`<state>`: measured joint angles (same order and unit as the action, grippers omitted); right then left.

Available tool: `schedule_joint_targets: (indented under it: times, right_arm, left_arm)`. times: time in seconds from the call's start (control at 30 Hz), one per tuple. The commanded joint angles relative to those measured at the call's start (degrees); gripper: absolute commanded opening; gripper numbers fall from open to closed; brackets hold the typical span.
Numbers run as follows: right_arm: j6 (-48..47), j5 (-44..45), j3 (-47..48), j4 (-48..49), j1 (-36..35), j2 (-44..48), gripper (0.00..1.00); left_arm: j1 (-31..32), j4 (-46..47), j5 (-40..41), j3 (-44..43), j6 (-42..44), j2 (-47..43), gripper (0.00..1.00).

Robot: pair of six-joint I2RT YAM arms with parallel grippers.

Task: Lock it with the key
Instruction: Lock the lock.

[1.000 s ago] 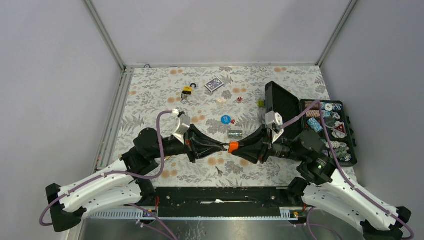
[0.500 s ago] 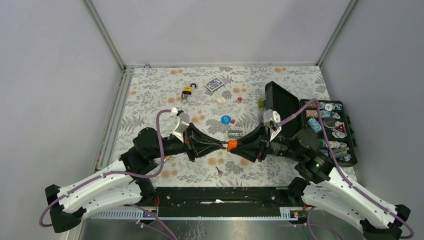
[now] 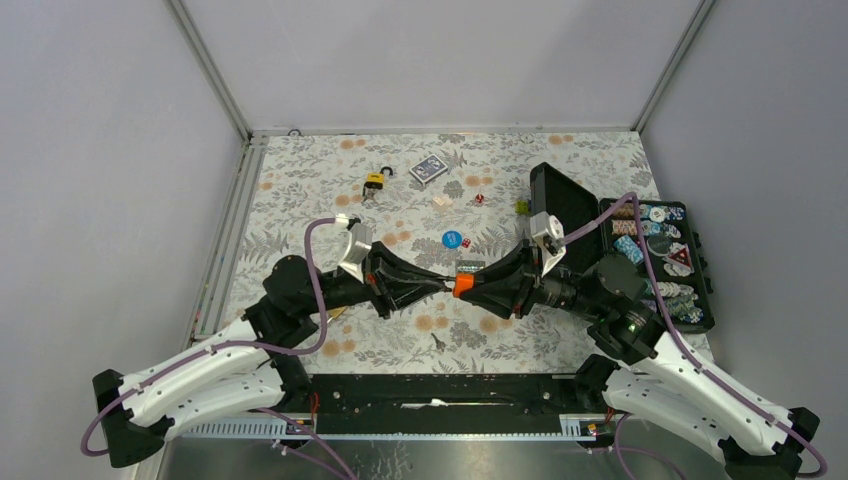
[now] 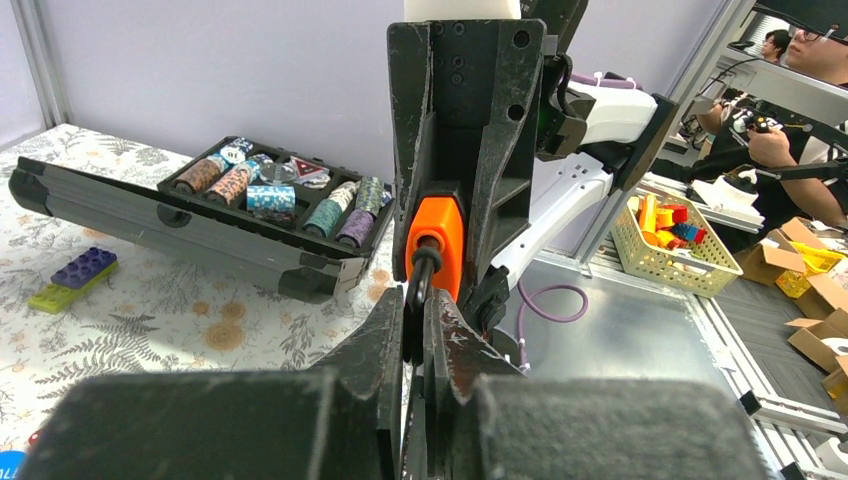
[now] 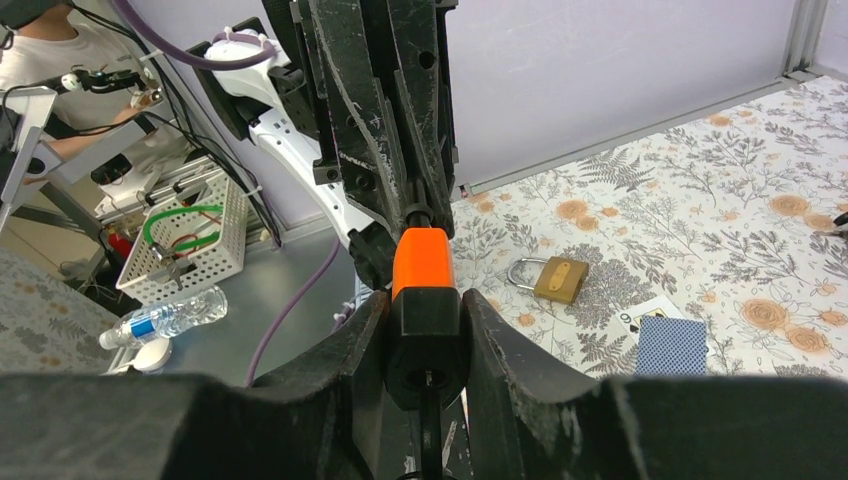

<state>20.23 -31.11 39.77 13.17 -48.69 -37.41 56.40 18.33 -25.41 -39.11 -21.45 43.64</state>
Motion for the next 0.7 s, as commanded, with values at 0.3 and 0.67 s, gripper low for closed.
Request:
schedule_joint_targets:
  times: [0.3,0.67]
  right_arm:
    - [2.1,-0.2,1.2,6.9,-0.3,-3.2,0.0]
    - [1.8,0.1,1.3,5.9,-0.3,-3.5,0.0]
  left_arm:
    - [1.6,3.0,-5.7,-0.5,-0.6,5.7,0.0]
    - [5.3,-3.1,-5.3,-3.9,4.0,9.1,0.0]
